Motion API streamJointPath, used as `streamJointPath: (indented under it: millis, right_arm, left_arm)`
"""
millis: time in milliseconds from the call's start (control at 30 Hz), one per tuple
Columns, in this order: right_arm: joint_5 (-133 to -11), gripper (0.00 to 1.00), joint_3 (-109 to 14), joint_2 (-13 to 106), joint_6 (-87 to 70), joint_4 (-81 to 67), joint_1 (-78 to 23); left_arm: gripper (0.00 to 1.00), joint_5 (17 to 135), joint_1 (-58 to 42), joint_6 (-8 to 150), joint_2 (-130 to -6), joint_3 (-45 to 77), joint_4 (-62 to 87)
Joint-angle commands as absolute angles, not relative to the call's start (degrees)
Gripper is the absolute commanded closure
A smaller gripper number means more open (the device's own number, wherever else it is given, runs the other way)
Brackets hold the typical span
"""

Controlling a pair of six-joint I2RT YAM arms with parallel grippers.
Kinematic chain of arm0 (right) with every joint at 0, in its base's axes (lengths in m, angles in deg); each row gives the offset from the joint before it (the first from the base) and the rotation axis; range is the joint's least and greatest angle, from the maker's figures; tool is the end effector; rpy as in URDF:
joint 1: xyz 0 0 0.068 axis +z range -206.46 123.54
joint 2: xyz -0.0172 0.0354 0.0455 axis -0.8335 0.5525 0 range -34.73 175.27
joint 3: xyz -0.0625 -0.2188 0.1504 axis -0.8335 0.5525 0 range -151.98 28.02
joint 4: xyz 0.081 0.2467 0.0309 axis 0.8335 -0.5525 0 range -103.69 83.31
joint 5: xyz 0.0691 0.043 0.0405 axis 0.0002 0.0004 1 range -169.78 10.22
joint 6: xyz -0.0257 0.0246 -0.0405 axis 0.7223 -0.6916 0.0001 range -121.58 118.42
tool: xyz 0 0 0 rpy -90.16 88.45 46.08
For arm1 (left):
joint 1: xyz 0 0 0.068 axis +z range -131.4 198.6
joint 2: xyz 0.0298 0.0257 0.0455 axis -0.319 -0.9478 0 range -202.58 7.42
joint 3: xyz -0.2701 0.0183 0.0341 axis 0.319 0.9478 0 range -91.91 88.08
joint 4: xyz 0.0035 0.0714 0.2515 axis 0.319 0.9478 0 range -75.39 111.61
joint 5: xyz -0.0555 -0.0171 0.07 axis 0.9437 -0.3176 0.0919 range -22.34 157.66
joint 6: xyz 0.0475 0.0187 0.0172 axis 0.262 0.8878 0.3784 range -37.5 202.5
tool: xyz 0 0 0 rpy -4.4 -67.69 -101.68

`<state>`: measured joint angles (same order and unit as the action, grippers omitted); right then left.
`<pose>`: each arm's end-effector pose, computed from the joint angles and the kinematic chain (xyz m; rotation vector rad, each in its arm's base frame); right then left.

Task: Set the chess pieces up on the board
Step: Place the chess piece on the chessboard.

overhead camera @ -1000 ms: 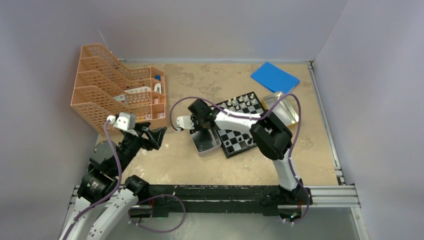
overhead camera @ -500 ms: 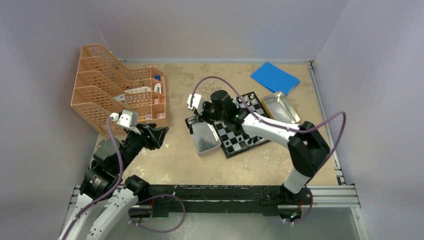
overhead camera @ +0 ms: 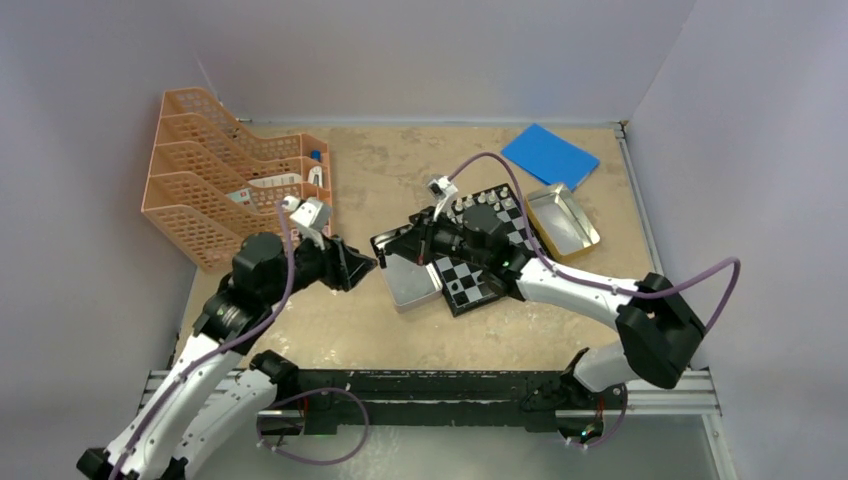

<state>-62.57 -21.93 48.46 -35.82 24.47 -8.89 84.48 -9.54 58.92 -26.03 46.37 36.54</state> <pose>0.2179 0.2540 0.2875 -0.4596 1.7196 1.3135 0.1173 -0.0745 0.3281 0.2934 1.8709 -0.8951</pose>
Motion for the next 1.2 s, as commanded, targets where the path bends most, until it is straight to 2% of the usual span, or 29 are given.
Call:
streamJointPath:
  millis: [0,267,733,867,1000,1167]
  right_arm:
    - [-60.8,1.00,-17.8,43.5,-55.4,41.3,-8.8]
    - [-62.5,1.00,-13.9,39.0,-61.6,47.1,-8.8]
    - [-62.5,1.00,-13.1,38.5,-60.9,47.5,-8.7]
    - [-62.0,1.00,-12.7,39.1,-61.3,48.6,-8.7]
    - [-61.8,1.00,-11.7,39.0,-61.8,49.3,-8.8]
    - [-60.8,1.00,-10.6,38.3,-61.4,49.8,-8.8]
  left_arm:
    - [0.48,92.0,-9.5,63.1,-32.9,40.5,31.5]
    - [0.47,98.1,-9.5,61.3,-38.1,41.3,22.9]
    - [0.54,100.9,-9.5,59.7,-39.3,40.6,19.2]
    - [0.63,101.9,-9.5,60.0,-39.9,40.9,18.8]
    - [0.80,102.5,-9.5,60.3,-39.9,41.0,18.6]
    - [0.95,103.6,-9.5,63.1,-39.9,41.5,18.9]
